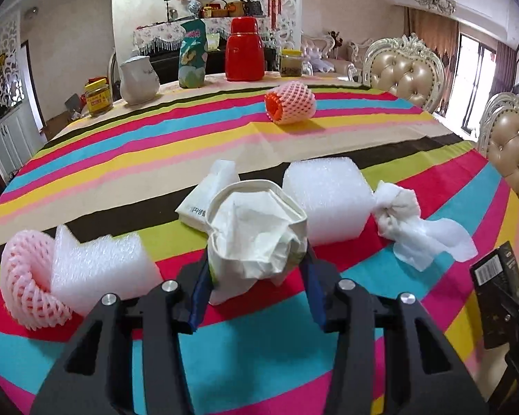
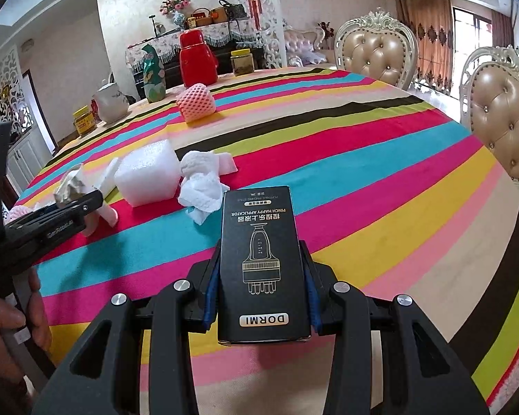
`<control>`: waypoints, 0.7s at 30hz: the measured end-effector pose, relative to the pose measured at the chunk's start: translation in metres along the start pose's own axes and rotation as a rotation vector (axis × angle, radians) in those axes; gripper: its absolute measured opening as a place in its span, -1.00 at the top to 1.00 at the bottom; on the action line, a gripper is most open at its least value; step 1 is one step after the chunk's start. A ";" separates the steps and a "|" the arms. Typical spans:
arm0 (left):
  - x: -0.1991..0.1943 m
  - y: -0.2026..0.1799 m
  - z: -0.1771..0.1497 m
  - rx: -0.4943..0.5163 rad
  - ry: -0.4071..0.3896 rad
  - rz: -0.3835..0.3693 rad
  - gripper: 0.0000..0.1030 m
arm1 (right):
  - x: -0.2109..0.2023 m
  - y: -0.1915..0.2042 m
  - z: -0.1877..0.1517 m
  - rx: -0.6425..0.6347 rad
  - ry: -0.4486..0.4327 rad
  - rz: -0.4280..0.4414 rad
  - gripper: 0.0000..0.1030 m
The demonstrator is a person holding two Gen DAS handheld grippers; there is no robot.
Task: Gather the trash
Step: 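Grasp the black DORMI box with the right tool while the left tool grasps the white paper cup, then carry the DORMI box and paper cup to the pink bin and release both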
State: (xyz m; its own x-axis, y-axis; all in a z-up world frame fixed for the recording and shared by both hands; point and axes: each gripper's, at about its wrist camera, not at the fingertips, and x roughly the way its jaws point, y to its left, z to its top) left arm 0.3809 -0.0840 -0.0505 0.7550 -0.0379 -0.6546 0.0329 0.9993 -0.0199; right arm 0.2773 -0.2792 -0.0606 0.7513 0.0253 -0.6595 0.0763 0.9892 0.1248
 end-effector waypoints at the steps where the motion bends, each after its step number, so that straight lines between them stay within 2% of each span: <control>1: -0.007 0.002 -0.003 -0.014 -0.016 -0.023 0.15 | -0.001 0.000 0.000 0.000 -0.002 0.002 0.25; 9: -0.060 0.003 -0.027 0.014 -0.092 -0.064 0.15 | -0.001 0.001 0.000 -0.005 -0.002 0.004 0.25; 16: -0.089 0.003 -0.046 0.011 -0.114 -0.089 0.15 | -0.001 0.003 0.000 -0.014 -0.004 0.009 0.25; 21: -0.101 0.009 -0.060 -0.005 -0.114 -0.101 0.15 | -0.012 0.008 -0.002 -0.050 -0.048 0.061 0.25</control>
State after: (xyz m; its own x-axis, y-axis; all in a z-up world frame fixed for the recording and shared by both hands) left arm 0.2658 -0.0706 -0.0299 0.8176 -0.1386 -0.5589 0.1096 0.9903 -0.0853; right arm 0.2678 -0.2710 -0.0530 0.7843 0.0801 -0.6152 -0.0026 0.9921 0.1258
